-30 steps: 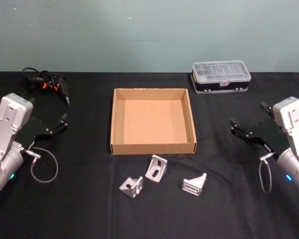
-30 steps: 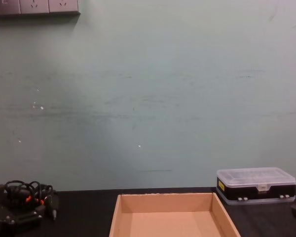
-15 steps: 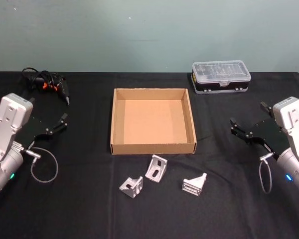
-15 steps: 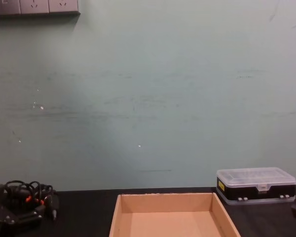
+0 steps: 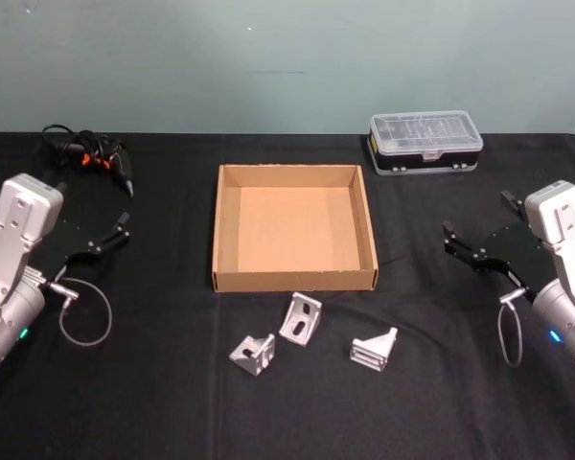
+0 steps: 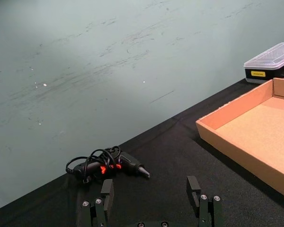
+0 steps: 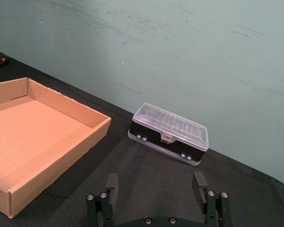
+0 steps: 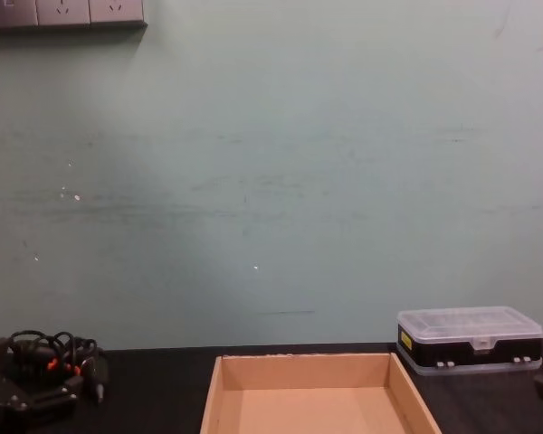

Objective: Use one hand to pick up the angle iron from the table and place it into the box.

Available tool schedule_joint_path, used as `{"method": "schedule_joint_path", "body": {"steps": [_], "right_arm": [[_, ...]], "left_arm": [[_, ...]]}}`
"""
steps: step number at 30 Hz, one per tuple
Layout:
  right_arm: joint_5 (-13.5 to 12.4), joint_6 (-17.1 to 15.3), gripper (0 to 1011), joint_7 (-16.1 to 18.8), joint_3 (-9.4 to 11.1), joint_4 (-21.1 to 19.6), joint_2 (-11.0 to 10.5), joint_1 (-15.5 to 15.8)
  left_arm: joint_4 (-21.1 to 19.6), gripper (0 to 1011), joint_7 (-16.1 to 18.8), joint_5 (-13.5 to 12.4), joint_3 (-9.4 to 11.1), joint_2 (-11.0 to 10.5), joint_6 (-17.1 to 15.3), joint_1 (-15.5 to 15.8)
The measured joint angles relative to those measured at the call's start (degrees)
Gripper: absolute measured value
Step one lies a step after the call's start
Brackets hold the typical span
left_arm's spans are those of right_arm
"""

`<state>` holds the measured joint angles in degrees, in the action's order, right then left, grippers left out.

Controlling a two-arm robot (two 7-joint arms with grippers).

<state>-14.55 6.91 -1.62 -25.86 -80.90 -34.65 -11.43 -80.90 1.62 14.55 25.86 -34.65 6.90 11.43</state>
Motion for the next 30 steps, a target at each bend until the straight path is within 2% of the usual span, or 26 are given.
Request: {"method": "schedule_joint_path", "body": {"steps": [8, 12, 15, 20, 21, 24, 25, 30], "right_arm": [[-0.1, 0.8, 1000, 0.6, 0.7, -0.1, -0.1, 0.5], [-1.4, 2.0, 1000, 2.4, 1.8, -1.8, -0.7, 2.2], [-3.3, 2.6, 1000, 4.4, 2.9, -4.9, -1.7, 4.5], [-6.1, 2.9, 1000, 7.6, 4.8, -12.1, -4.7, 9.7], [-7.2, 2.8, 1000, 8.6, 5.5, -14.4, -5.9, 11.5], [-8.8, 2.3, 1000, 10.0, 6.6, -17.6, -7.6, 14.2], [-10.0, 1.9, 1000, 10.9, 7.5, -20.1, -9.1, 16.4], [-13.4, 0.3, 1000, 13.3, 9.8, -26.1, -12.6, 22.3]], "left_arm": [[0.0, 1011, 0.0, 0.0, 0.0, 0.0, 0.0, 0.0], [0.0, 1012, 0.0, 0.0, 0.0, 0.0, 0.0, 0.0], [0.0, 1011, 0.0, 0.0, 0.0, 0.0, 0.0, 0.0], [0.0, 1011, 0.0, 0.0, 0.0, 0.0, 0.0, 0.0], [0.0, 1011, 0.0, 0.0, 0.0, 0.0, 0.0, 0.0], [0.0, 1011, 0.0, 0.0, 0.0, 0.0, 0.0, 0.0], [0.0, 1011, 0.0, 0.0, 0.0, 0.0, 0.0, 0.0], [0.0, 1011, 0.0, 0.0, 0.0, 0.0, 0.0, 0.0]]}}
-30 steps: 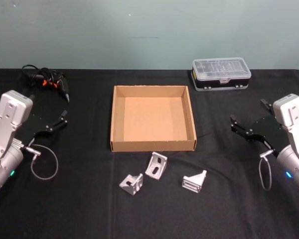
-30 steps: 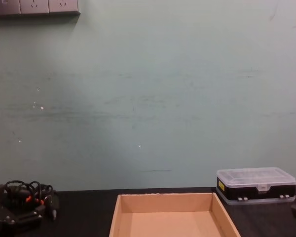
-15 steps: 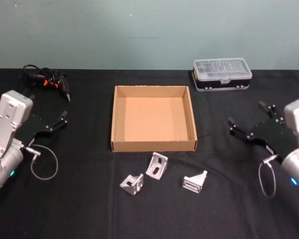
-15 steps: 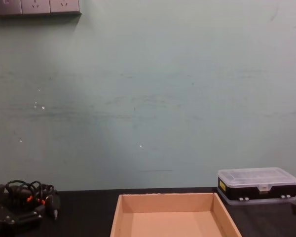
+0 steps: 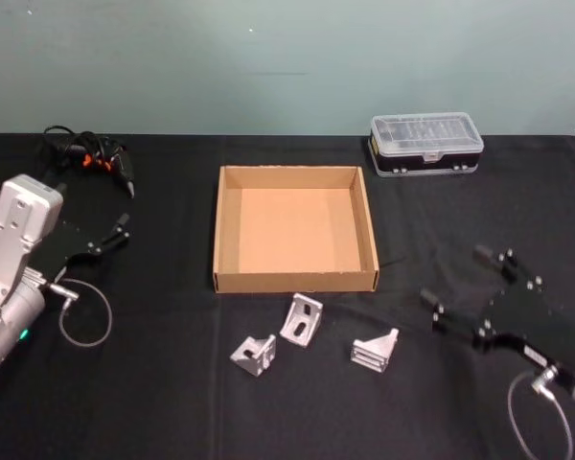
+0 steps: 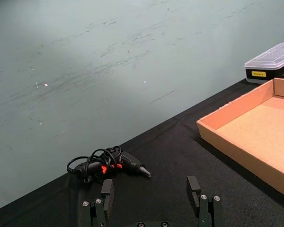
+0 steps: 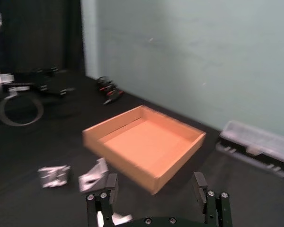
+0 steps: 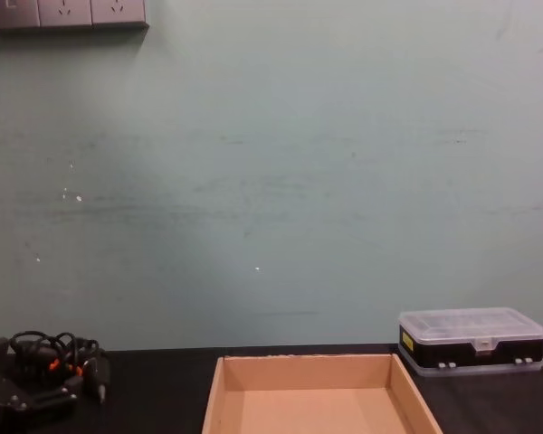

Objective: Use one hand to pick up the angle iron from the table and place it into the box.

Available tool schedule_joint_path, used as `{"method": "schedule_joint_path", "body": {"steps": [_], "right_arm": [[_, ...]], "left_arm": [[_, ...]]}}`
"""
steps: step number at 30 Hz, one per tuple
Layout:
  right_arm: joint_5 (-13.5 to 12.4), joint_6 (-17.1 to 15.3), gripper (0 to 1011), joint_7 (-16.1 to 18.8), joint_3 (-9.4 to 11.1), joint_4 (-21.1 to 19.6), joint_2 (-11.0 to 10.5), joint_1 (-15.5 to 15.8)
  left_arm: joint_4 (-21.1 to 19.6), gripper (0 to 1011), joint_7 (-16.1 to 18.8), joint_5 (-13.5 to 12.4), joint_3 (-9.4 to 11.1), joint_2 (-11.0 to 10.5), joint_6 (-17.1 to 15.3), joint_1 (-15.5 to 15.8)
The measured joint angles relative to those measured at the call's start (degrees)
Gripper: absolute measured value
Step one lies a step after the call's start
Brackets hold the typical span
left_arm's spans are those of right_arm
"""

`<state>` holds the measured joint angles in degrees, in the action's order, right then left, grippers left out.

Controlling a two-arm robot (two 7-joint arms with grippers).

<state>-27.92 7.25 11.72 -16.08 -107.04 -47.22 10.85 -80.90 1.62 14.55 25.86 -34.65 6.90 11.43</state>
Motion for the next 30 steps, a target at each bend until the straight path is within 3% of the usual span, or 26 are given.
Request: {"method": "schedule_joint_path", "body": {"steps": [4, 9, 17, 30], "right_arm": [[-2.1, -3.1, 1000, 1.8, 0.7, -2.9, -1.9, 2.8], [-3.1, -9.2, 1000, 4.7, -1.1, -3.7, -2.4, 2.3], [-1.2, -15.6, 1000, 6.1, -4.3, -0.4, 0.9, -2.1], [2.0, -19.6, 1000, 7.8, -5.9, 2.4, 4.1, -5.8]], "left_arm": [[0.0, 1011, 0.0, 0.0, 0.0, 0.0, 0.0, 0.0], [0.0, 1011, 0.0, 0.0, 0.0, 0.0, 0.0, 0.0], [0.0, 1011, 0.0, 0.0, 0.0, 0.0, 0.0, 0.0], [0.0, 1011, 0.0, 0.0, 0.0, 0.0, 0.0, 0.0]]}}
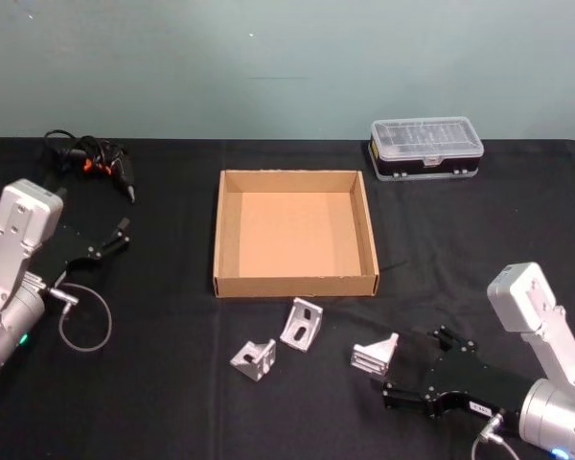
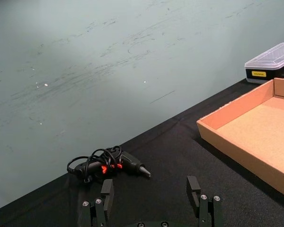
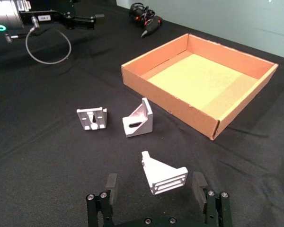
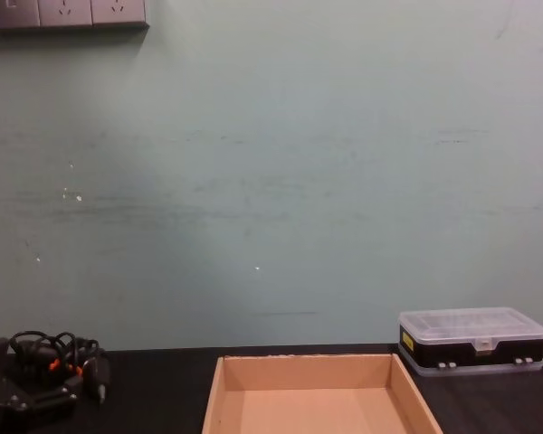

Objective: Use one hand to pick up the angle iron from the table and place it into the box.

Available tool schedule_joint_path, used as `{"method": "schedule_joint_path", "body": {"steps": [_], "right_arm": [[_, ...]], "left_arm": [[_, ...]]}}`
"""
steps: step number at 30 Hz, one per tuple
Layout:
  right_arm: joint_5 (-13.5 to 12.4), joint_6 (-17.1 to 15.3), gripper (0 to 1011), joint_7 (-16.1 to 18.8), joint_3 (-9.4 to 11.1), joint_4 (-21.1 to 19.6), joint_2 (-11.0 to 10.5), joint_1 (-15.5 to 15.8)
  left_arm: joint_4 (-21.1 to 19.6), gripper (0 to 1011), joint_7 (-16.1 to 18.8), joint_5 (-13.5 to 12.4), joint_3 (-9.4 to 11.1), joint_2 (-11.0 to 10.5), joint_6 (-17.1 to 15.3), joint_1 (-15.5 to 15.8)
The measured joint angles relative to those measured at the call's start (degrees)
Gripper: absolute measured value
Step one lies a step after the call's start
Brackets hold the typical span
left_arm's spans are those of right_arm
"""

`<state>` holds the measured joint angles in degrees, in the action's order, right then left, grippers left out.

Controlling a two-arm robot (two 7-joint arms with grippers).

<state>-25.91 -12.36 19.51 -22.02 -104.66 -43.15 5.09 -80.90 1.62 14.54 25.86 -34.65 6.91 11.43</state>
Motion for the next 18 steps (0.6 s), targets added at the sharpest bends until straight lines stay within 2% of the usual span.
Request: {"method": "schedule_joint_path", "body": {"steps": [18], "right_arm": [[2.9, -1.8, 1000, 5.2, -0.8, 5.6, 3.4, -4.1]], "left_arm": [[0.0, 1011, 0.0, 0.0, 0.0, 0.0, 0.0, 0.0]]}}
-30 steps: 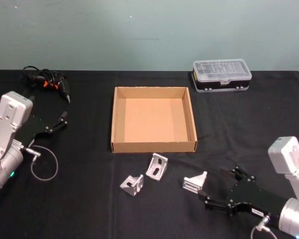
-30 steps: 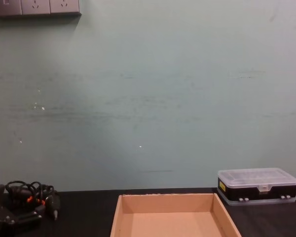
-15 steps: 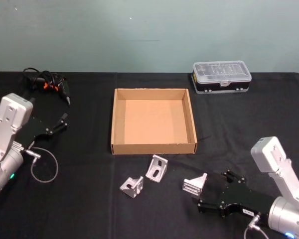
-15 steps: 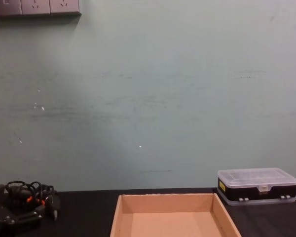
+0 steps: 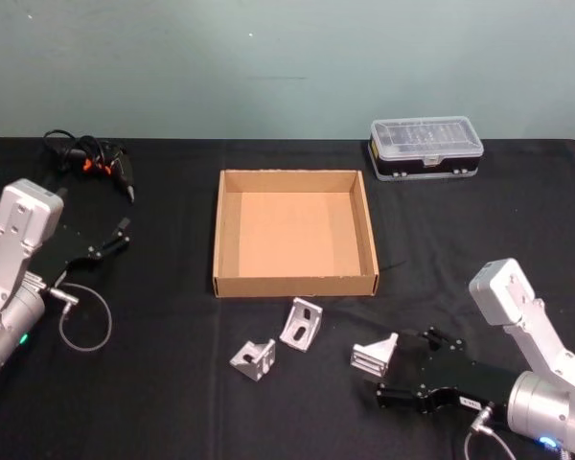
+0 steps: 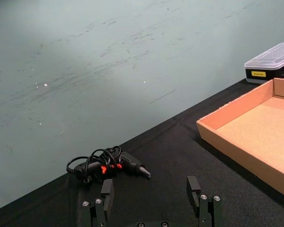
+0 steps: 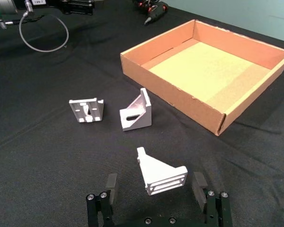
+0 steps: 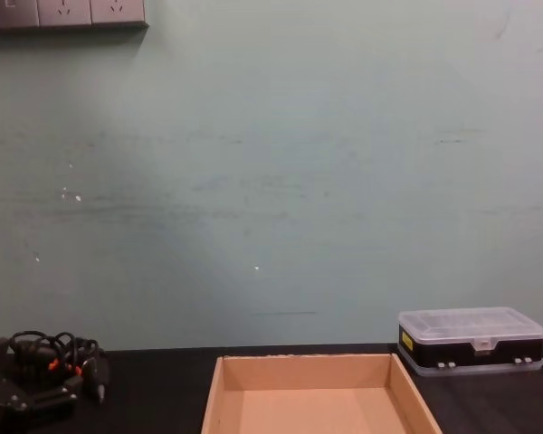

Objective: Use one hand to pick up the angle iron from the table and place it into the box.

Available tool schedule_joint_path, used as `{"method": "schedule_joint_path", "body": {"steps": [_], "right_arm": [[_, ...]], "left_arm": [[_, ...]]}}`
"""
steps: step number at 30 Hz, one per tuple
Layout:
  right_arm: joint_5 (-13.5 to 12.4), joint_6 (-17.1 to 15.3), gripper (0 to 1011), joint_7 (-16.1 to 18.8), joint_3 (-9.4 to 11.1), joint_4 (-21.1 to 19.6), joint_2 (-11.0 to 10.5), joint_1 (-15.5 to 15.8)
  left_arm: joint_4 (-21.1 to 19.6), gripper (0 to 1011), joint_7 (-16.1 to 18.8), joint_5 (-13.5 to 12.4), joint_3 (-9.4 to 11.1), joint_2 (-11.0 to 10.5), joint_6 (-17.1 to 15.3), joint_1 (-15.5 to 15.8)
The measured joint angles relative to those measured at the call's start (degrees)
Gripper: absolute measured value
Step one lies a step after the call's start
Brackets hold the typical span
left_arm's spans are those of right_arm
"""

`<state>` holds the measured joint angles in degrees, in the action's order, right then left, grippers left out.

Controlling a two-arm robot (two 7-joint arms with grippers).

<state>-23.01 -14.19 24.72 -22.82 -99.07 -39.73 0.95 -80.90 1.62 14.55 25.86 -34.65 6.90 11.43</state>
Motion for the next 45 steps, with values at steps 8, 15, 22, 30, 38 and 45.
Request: {"method": "schedule_joint_path", "body": {"steps": [8, 15, 22, 30, 38, 45], "right_arm": [[0.8, -0.6, 1000, 1.0, -0.4, 1.3, 1.2, -1.0], [1.5, -1.3, 1000, 0.7, -0.6, 2.6, 2.7, -1.8], [1.4, -1.3, 1000, 0.7, -0.6, 2.5, 2.6, -1.8], [1.4, -1.2, 868, 0.6, -0.6, 2.3, 2.5, -1.7], [1.4, -1.1, 651, 0.6, -0.5, 2.3, 2.5, -1.6], [1.4, -1.1, 551, 0.6, -0.5, 2.2, 2.4, -1.6]], "left_arm": [[0.0, 1011, 0.0, 0.0, 0.0, 0.0, 0.0, 0.0], [0.0, 1011, 0.0, 0.0, 0.0, 0.0, 0.0, 0.0], [0.0, 1012, 0.0, 0.0, 0.0, 0.0, 0.0, 0.0], [0.0, 1011, 0.0, 0.0, 0.0, 0.0, 0.0, 0.0], [0.0, 1011, 0.0, 0.0, 0.0, 0.0, 0.0, 0.0], [0.0, 1011, 0.0, 0.0, 0.0, 0.0, 0.0, 0.0]]}}
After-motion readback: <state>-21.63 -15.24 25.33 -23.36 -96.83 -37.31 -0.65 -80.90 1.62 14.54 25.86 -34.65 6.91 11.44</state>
